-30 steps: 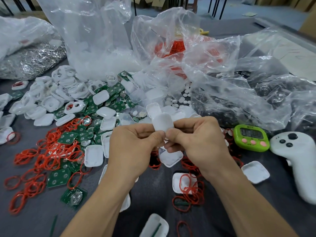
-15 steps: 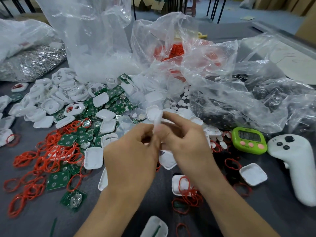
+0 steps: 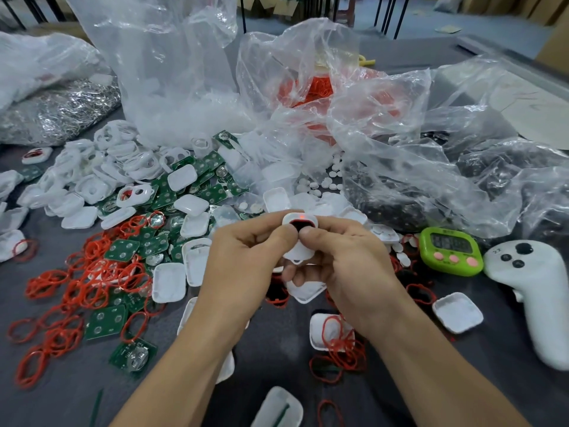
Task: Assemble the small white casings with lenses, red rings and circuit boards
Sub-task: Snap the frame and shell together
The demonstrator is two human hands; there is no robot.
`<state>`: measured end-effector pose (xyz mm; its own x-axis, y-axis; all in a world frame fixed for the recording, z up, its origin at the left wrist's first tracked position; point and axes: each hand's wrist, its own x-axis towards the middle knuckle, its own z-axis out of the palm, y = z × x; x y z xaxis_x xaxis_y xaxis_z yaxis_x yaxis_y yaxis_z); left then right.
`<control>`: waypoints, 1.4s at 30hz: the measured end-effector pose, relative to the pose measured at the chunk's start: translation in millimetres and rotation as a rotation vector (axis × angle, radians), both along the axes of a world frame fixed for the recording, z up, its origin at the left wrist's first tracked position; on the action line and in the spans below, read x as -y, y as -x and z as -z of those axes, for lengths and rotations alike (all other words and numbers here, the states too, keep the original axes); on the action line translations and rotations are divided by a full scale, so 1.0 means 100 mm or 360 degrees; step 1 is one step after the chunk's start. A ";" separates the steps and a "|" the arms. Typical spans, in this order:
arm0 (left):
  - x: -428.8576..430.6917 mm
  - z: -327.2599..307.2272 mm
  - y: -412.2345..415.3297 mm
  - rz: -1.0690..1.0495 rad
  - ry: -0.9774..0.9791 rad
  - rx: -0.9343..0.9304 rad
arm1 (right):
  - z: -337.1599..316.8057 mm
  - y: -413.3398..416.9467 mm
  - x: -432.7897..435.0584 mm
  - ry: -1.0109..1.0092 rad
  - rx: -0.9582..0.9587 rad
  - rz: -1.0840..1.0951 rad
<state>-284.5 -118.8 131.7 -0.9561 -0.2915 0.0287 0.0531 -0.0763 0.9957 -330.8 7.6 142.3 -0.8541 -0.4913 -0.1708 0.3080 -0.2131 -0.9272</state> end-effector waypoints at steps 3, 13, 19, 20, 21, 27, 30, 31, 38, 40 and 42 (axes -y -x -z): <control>0.00 0.00 0.01 0.0018 -0.0046 -0.0021 | 0.02 -0.01 0.00 0.0010 -0.0050 0.0035; 0.00 0.02 0.03 -0.0235 -0.0047 -0.0023 | 0.04 0.00 0.01 -0.0017 -0.0030 -0.0267; 0.04 0.03 0.03 -0.0070 0.0000 -0.0001 | 0.09 0.04 0.00 -0.0053 -0.0073 -0.0195; 0.03 0.03 0.03 -0.0032 0.0001 -0.0010 | 0.10 0.04 0.00 -0.0076 -0.0085 -0.0156; 0.02 0.03 0.02 0.0001 -0.0005 -0.0025 | 0.10 0.04 0.00 -0.0100 -0.0101 -0.0124; 0.03 0.08 0.03 -0.0040 0.0062 -0.0056 | 0.07 0.06 -0.04 -0.0192 -0.0176 -0.0199; 0.05 0.09 0.03 0.0032 0.0035 -0.0089 | 0.03 0.07 -0.07 -0.0153 -0.0139 -0.0194; 0.05 0.09 0.03 0.0067 0.0022 -0.0116 | 0.03 0.07 -0.07 -0.0136 -0.0114 -0.0158; 0.06 0.13 0.04 0.0160 -0.0192 -0.0100 | -0.01 0.04 -0.09 -0.0020 -0.0011 -0.0188; 0.06 0.12 0.03 0.0238 -0.0332 -0.0102 | -0.02 0.03 -0.11 -0.0024 -0.0014 -0.0201; 0.05 0.11 0.02 0.0287 -0.0404 -0.0106 | -0.01 0.02 -0.11 -0.0032 -0.0014 -0.0189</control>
<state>-286.4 -124.2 120.7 -0.9916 -0.1230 0.0409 0.0803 -0.3358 0.9385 -332.5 18.7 143.5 -0.7916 -0.5856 -0.1743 0.3218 -0.1572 -0.9336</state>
